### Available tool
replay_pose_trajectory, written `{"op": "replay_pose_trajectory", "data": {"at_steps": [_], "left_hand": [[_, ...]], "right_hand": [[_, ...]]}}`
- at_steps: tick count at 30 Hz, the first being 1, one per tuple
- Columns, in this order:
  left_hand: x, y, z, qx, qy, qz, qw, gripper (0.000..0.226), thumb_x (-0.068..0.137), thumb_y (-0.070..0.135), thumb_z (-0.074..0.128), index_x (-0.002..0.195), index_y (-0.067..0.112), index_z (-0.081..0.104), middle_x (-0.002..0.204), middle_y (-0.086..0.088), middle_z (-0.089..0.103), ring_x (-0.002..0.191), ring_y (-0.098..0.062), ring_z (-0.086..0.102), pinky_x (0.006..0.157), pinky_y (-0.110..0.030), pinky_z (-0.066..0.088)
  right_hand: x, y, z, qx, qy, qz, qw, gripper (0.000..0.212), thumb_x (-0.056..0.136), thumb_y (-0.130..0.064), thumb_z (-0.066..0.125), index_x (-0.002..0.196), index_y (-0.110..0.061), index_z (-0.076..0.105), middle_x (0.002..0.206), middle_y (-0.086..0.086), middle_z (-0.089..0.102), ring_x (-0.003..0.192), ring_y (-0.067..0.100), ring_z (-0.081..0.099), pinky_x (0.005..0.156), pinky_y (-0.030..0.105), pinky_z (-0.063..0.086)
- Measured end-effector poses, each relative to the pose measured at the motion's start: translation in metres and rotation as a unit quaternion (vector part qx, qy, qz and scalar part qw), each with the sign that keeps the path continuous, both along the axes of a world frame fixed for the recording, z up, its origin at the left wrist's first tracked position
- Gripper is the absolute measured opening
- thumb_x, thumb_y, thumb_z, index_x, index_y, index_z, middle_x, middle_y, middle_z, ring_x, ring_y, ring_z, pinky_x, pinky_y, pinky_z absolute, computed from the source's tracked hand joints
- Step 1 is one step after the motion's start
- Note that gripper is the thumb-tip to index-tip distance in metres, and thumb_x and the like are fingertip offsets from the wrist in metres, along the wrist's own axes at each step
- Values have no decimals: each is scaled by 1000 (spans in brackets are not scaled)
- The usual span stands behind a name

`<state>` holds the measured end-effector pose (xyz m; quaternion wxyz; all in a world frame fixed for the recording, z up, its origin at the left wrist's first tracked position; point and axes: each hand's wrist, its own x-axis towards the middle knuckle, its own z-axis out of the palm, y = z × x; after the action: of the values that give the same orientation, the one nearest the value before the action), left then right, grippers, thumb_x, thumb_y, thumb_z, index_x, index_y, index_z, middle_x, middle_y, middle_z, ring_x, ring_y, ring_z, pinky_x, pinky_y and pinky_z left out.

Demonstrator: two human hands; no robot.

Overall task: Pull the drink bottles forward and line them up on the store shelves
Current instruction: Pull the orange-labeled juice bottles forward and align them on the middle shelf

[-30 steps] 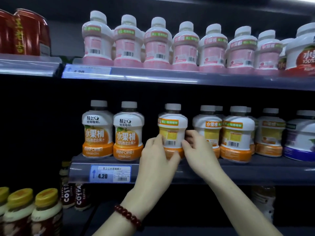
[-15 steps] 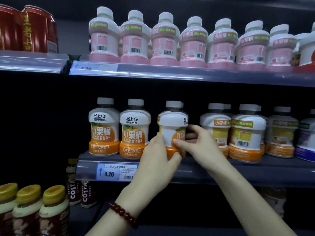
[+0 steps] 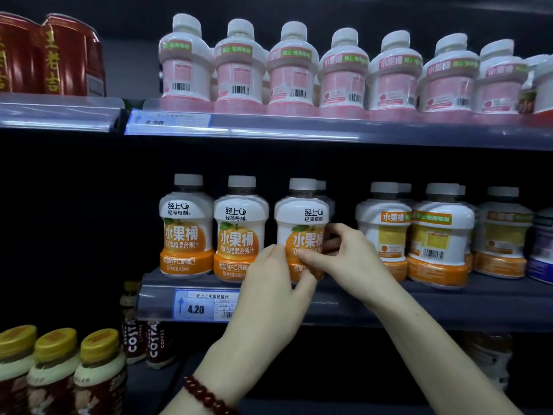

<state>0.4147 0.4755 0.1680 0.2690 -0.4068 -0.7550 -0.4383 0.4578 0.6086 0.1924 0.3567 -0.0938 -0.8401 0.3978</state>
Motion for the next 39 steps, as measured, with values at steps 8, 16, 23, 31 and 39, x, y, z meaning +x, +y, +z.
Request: {"op": "replay_pose_trajectory", "data": {"at_steps": [8,16,23,31,39], "left_hand": [[2,-9,-1,12,7,-13,1000,13,88,24,55,99,19,58,95,9,57,86,-5,53,69,-12,40],[26,6,1,42,63,-3,997,53,87,26,60,138,18,48,142,7,45,132,-5,38,100,-7,19],[44,75,10,29,11,-91,995,56,83,37,66,132,21,44,112,14,45,91,10,41,75,5,30],[34,138,31,23,-119,22,992,116,64,50,80,144,0,13,136,-22,35,125,-38,39,103,-39,37],[12,119,33,34,-188,-52,980,63,68,34,82,109,12,41,99,2,56,86,-11,57,67,-20,47]], "right_hand": [[-11,-17,-7,69,46,-115,990,45,68,-49,78,98,-17,66,91,-4,69,82,6,64,57,8,45],[22,-4,-17,102,55,-83,990,47,84,-45,65,126,-23,55,118,-7,57,101,5,53,80,15,45],[94,57,-29,73,239,-218,944,19,80,-27,74,94,-21,62,96,-9,59,88,7,62,74,32,57],[83,109,-19,10,82,-303,949,79,65,-49,81,124,-9,45,123,7,54,114,23,52,85,32,46],[97,131,-2,-11,4,-140,990,66,66,-43,82,120,-18,53,110,-6,64,100,11,62,80,25,52]]}}
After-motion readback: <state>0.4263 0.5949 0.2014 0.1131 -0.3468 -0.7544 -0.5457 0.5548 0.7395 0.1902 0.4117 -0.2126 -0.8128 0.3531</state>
